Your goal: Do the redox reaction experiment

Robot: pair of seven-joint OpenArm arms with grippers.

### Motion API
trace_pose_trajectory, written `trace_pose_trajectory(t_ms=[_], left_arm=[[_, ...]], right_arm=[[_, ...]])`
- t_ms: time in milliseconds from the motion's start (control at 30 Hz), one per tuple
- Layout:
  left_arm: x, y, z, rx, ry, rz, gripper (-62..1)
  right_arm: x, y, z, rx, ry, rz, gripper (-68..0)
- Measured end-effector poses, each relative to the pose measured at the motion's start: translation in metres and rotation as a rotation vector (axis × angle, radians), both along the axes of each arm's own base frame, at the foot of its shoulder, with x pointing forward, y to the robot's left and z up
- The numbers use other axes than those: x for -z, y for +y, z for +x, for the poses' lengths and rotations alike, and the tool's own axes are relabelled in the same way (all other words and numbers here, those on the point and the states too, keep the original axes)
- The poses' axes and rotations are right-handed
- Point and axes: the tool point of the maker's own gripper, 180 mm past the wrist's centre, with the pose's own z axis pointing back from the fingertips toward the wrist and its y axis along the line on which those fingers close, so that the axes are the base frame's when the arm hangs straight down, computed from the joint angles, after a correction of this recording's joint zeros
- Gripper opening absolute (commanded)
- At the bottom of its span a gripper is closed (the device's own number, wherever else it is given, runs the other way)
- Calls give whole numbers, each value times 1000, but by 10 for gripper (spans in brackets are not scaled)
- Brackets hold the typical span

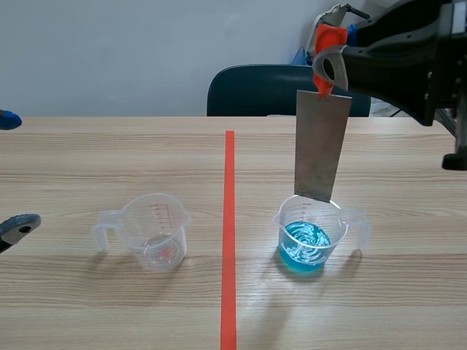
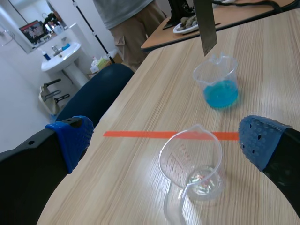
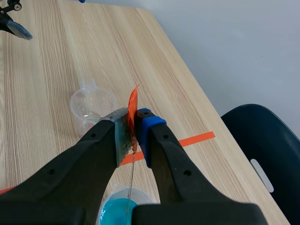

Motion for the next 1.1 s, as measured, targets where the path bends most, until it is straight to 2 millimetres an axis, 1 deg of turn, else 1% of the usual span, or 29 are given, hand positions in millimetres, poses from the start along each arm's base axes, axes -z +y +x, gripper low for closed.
trace_pose_trajectory(t_ms=[200,467,1100], left_arm=[[1,1,0,-3,1,1,14],[2,-5,0,-5,1,-26,14],[2,-4,0,-6,1,-26,14]], right_arm=[[0,0,0,0,0,0,-665],[0,0,0,0,0,0,-665],[0,0,0,0,0,0,-665]])
